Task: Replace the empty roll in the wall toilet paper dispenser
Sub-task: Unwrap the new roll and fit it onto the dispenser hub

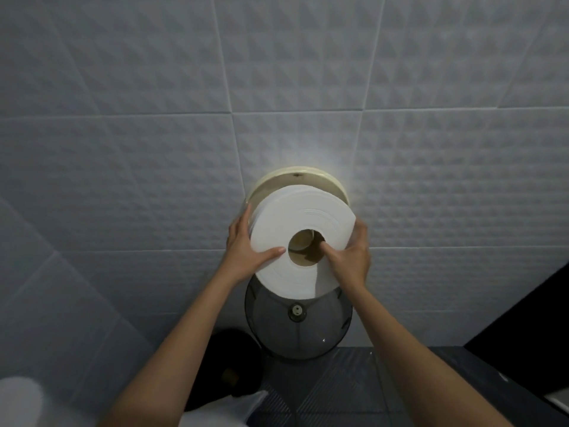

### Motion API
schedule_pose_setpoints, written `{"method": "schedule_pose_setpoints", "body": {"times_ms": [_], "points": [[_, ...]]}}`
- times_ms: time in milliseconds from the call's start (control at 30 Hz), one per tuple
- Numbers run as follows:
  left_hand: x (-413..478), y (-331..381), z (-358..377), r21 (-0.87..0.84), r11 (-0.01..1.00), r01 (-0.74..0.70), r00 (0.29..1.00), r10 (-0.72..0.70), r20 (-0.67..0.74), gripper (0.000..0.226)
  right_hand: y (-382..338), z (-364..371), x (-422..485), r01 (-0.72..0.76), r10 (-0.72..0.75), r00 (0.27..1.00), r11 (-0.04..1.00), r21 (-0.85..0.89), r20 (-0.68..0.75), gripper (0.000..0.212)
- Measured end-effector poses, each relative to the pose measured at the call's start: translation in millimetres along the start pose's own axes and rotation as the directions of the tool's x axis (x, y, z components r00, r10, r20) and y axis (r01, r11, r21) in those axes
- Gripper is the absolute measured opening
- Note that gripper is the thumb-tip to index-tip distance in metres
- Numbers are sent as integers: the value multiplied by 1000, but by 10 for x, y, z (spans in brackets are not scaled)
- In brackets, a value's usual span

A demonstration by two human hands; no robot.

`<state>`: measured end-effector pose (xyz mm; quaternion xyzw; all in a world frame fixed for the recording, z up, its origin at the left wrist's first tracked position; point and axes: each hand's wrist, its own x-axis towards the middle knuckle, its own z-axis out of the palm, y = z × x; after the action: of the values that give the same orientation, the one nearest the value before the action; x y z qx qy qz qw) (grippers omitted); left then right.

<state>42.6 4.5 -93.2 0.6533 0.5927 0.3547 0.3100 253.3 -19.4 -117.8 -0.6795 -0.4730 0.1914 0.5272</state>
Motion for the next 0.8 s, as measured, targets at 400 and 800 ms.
{"method": "schedule_pose_setpoints", "body": {"times_ms": [400, 800], "points": [[85, -49, 207, 62, 994, 87, 994, -82, -70, 115, -16, 11, 258, 197, -185, 974, 976, -93, 128, 90], [228, -155, 104, -235, 939, 252, 967, -256, 14, 110, -29, -12, 328, 210, -216, 961, 976, 55, 171, 88]]}}
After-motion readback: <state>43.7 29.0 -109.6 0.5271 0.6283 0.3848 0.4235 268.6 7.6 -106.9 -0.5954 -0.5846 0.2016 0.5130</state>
